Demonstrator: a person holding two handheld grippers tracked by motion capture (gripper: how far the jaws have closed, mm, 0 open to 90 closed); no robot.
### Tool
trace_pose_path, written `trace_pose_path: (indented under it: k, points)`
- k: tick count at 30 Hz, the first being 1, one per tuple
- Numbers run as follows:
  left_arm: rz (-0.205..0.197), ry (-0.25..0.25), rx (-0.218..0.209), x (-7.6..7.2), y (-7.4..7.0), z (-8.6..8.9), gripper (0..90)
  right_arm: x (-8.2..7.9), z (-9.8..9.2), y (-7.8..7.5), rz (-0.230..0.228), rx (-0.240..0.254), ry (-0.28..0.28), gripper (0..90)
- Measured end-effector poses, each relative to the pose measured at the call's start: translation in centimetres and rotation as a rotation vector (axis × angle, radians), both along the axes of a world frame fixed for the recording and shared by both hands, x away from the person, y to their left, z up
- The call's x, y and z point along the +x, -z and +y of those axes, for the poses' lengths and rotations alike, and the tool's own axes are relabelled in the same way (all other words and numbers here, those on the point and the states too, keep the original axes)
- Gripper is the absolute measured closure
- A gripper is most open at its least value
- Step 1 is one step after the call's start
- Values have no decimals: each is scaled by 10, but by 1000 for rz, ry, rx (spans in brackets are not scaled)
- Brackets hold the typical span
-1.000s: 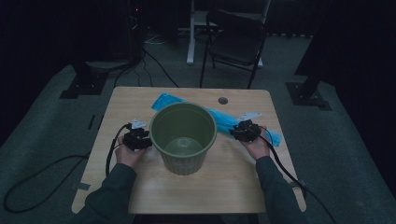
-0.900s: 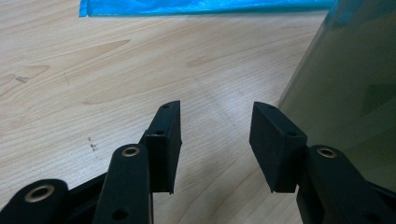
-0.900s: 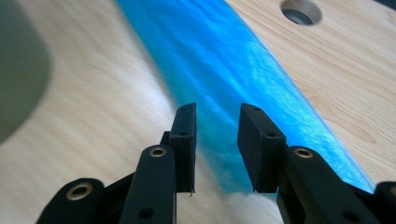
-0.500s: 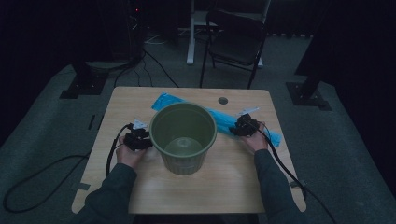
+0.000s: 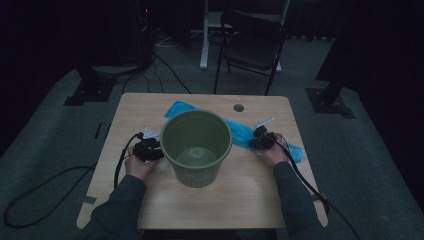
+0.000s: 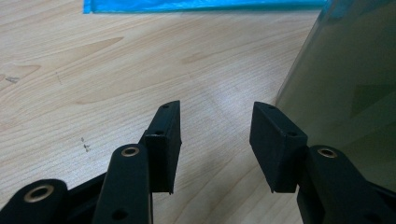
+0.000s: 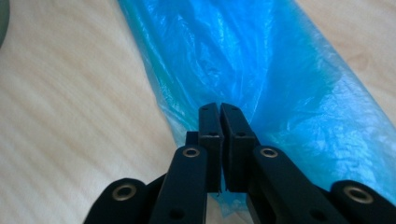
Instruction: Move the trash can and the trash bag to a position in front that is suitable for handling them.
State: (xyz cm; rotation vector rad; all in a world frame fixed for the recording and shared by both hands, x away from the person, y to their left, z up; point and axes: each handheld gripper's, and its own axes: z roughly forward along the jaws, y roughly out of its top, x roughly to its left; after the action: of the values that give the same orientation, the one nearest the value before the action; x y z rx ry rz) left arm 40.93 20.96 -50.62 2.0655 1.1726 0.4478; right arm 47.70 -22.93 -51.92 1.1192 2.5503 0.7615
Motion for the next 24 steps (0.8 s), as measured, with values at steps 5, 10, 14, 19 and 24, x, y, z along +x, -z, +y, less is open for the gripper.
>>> trace_pose_path:
  k: [5, 10, 14, 19, 24]
  points:
    - [-4, 0, -11, 0, -1, 1, 537, -24, -3, -5, 5, 0, -26, 887]
    - [-4, 6, -12, -1, -1, -1, 534, -50, -5, -6, 8, -22, -71, 885]
    - [-10, 22, -15, -2, -1, -3, 533, -69, -10, -6, 13, -17, -86, 884]
    - [-8, 27, -18, -2, -1, -5, 533, -89, -16, -7, 11, -25, -96, 882]
    - [-5, 31, -24, -2, 0, -5, 533, -117, -27, -6, 12, -9, -86, 883]
